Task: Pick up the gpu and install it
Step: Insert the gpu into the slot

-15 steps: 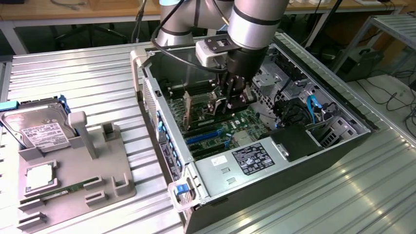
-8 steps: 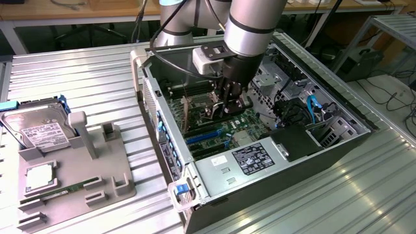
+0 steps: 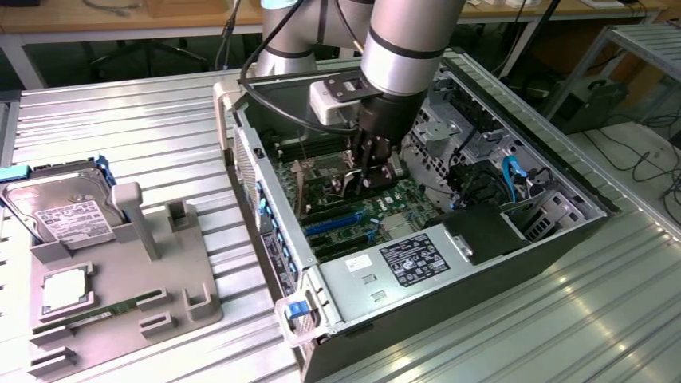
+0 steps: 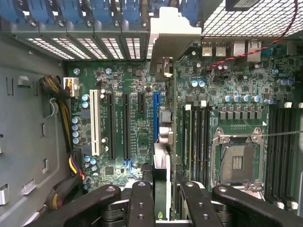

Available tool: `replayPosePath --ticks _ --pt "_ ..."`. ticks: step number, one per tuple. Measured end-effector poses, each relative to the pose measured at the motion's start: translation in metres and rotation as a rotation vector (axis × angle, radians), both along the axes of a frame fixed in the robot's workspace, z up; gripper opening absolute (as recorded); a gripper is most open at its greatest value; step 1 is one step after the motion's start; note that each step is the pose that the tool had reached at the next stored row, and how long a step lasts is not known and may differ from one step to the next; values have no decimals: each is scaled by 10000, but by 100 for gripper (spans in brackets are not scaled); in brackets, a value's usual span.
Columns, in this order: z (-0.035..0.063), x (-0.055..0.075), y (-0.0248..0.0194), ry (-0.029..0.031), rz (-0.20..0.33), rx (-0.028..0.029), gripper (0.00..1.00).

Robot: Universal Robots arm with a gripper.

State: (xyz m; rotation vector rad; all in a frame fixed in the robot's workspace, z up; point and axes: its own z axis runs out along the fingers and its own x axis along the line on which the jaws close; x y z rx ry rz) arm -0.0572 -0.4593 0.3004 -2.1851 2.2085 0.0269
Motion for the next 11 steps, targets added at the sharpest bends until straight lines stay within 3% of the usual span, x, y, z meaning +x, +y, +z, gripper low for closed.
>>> replayPosePath --ticks 11 --pt "-50 -17 0 0 -1 2 27"
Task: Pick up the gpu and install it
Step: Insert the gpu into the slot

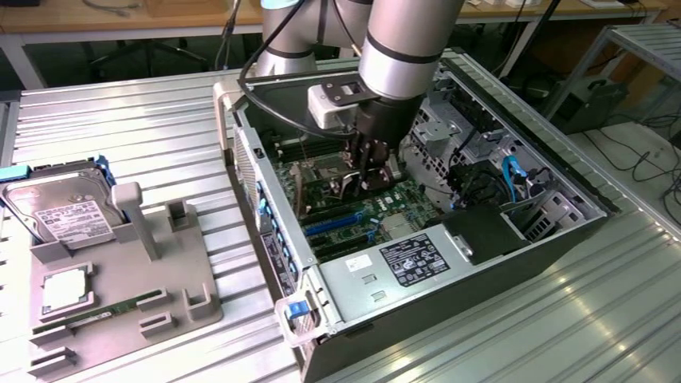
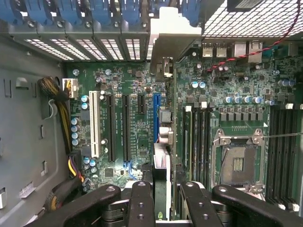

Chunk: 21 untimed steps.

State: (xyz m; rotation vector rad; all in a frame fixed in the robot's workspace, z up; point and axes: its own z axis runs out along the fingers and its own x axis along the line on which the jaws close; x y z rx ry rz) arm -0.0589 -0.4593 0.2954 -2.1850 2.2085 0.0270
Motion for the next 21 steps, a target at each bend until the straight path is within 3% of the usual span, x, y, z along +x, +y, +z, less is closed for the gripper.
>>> replayPosePath --ticks 10,21 --pt "-104 -24 -13 66 0 -3 27" --pt "-175 -57 -39 79 1 -1 27"
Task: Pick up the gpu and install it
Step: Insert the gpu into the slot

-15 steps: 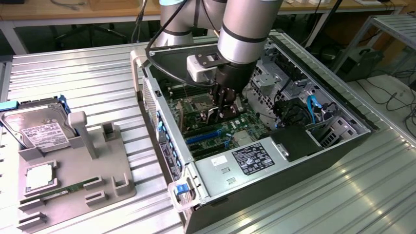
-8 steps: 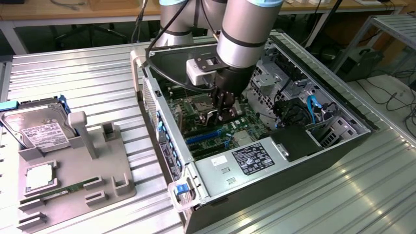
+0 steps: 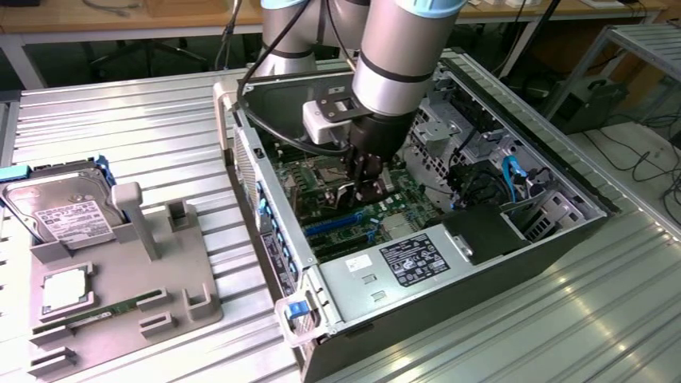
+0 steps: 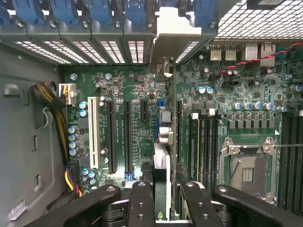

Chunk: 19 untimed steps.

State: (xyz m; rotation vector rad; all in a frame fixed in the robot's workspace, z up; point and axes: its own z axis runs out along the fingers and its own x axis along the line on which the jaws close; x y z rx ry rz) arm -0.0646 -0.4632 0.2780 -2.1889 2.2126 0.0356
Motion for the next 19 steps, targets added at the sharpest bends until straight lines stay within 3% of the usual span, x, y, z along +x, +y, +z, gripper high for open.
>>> replayPosePath --ticks 9,11,19 --pt "-88 -9 -16 34 -1 1 27" --pt "-109 -9 -16 44 -1 -77 27" --pt "-116 -6 -16 42 -2 -75 27"
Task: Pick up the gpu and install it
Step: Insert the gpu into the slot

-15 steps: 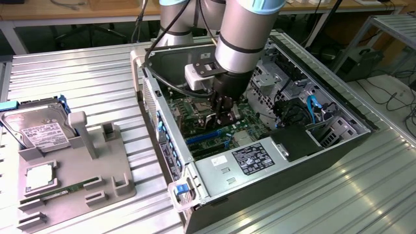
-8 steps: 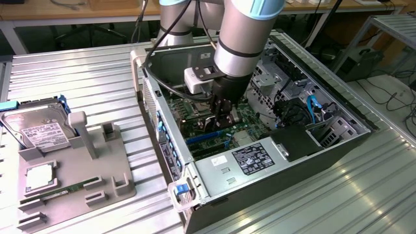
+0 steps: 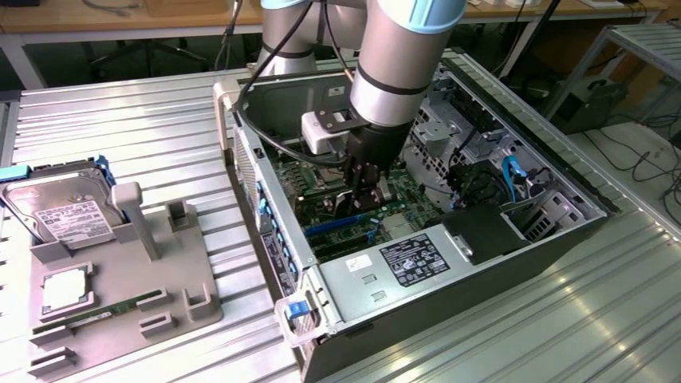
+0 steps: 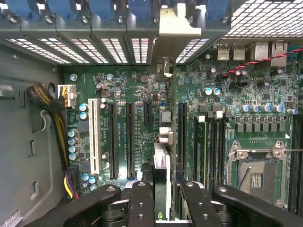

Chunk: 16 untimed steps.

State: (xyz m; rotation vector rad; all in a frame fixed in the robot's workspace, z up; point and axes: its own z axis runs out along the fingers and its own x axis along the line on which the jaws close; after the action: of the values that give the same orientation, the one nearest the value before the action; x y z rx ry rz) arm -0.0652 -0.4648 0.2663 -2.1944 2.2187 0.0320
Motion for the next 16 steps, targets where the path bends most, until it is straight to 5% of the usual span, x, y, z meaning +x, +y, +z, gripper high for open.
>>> replayPosePath --ticks 16 --pt "-35 -19 0 1 1 1 27"
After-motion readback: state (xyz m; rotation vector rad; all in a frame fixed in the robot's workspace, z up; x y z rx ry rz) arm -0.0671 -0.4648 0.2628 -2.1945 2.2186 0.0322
